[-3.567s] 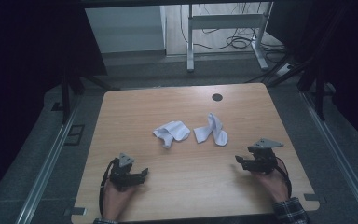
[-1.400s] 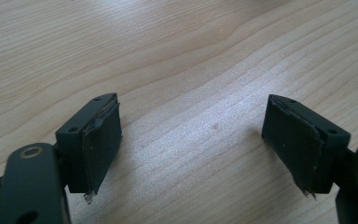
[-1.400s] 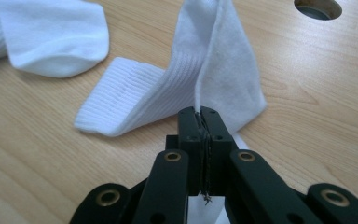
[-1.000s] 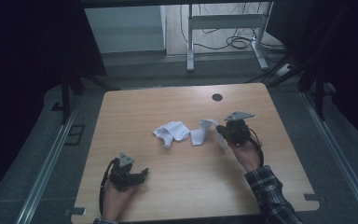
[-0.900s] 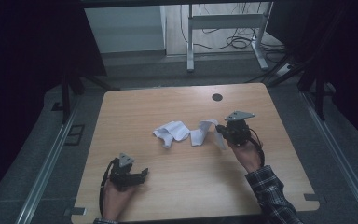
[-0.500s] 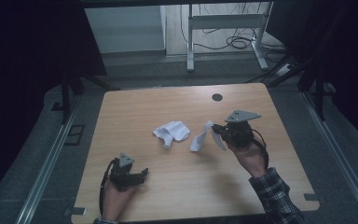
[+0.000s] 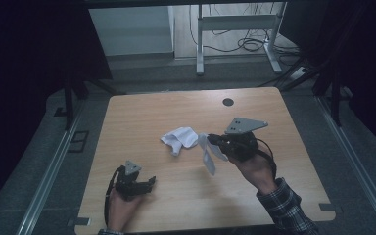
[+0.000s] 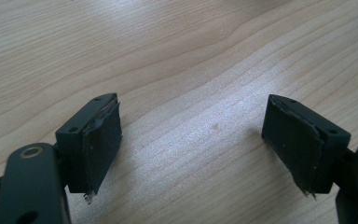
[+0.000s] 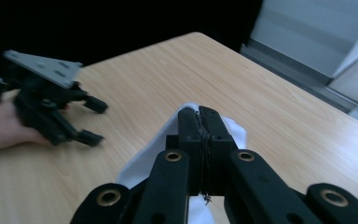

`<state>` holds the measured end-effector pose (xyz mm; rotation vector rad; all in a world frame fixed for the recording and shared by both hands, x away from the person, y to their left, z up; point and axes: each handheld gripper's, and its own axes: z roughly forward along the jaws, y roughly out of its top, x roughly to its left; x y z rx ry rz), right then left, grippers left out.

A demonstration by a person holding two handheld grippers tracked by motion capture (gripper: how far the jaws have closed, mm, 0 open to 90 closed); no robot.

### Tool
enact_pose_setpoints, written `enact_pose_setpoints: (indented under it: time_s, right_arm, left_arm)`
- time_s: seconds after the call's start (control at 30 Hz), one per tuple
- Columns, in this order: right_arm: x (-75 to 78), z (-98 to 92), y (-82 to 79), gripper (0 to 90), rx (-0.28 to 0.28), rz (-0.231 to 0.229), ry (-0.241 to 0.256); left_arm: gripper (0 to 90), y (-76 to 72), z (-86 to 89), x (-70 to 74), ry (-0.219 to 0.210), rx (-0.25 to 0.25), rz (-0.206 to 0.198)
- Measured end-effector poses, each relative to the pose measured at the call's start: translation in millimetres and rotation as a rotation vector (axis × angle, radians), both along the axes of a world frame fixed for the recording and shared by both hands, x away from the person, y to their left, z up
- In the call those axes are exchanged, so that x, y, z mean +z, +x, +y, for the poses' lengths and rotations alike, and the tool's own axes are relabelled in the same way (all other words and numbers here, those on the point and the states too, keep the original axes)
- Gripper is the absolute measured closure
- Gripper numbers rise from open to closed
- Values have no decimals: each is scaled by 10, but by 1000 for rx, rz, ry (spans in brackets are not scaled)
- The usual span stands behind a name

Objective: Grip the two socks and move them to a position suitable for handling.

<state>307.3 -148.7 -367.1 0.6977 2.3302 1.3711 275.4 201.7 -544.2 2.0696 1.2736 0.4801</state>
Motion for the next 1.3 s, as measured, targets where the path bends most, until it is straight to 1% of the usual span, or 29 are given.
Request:
enact_pose_setpoints:
  time_s: [0.07,0.13,0.17,0.2,0.23,0.27,0.3,0.37,0.4,0.43,0.47,0.5,0.6,0.67,0.9,0.93,0.97,1.0,1.03,1.07,1.1,1.13,1.17,1.2,1.23,1.27,1.3]
  right_arm:
    - [56,136,-90,879,39,-20,2]
    - [58,163,-106,879,45,-27,-1]
    - [48,194,-124,879,49,-37,-9]
    - [-46,232,-129,878,46,-40,-45]
    - [-46,232,-129,878,46,-40,-45]
    - [-183,219,-100,878,44,-8,-62]
    - [-183,219,-100,878,44,-8,-62]
    - [-401,175,-65,878,27,34,-89]
    - [-476,155,-53,878,24,47,-97]
    - [-664,101,-32,878,10,87,-112]
    - [-745,74,-24,878,3,101,-122]
    - [-745,74,-24,878,3,101,-122]
    - [-928,4,-18,877,-11,137,-131]
    - [-1045,-56,-28,876,-20,154,-147]
    - [-1147,-149,-45,874,-34,171,-155]
    - [-1179,-182,-55,851,-35,175,-155]
    - [-1179,-182,-55,851,-35,175,-155]
    - [-1188,-196,-58,821,-37,178,-156]
    - [-1206,-236,-68,768,-40,180,-159]
    - [-1210,-259,-76,748,-44,180,-158]
    - [-1210,-259,-76,748,-44,180,-158]
    - [-1201,-313,-95,732,-53,180,-152]
    - [-1201,-313,-95,732,-53,180,-152]
    - [-1180,-376,-114,724,-62,178,-148]
    - [-1169,-409,-124,718,-68,175,-149]
    - [-1157,-445,-134,713,-75,172,-148]
    - [-1147,-483,-140,712,-80,170,-148]
  left_arm:
    - [199,0,0,0,0,-1,0]
    - [198,0,0,0,0,0,0]
    - [199,-1,-1,0,-1,1,1]
    - [199,-2,-2,0,-3,3,1]
    - [199,-2,-2,0,-3,3,1]
    - [198,-5,-5,-1,-5,8,3]
    - [198,-4,-5,-1,-5,7,3]
    - [199,-6,-6,0,-6,9,4]
    - [199,-6,-6,0,-5,9,4]
    - [199,-6,-8,-1,-7,10,4]
    - [198,-5,-7,-1,-6,9,2]
    - [199,-5,-7,-1,-6,9,2]
    - [199,-6,-9,-1,-8,11,3]
    - [199,-6,-8,-1,-6,10,3]
    - [186,-2,-10,0,-2,5,6]
    - [185,0,-11,1,0,6,7]
    - [185,2,-13,4,1,6,10]
    - [184,5,-18,11,4,10,15]
    - [187,3,-33,21,13,12,12]
    - [187,3,-33,21,13,12,12]
    - [187,2,-46,30,10,10,9]
    - [179,0,-62,43,-2,7,7]
    - [179,-2,-81,61,-16,0,6]
    - [166,-10,-142,103,-37,-20,-9]
    - [159,-12,-182,126,-42,-31,-12]
    - [151,-12,-182,126,-42,-31,-12]
    - [142,-19,-272,164,-55,-60,-24]
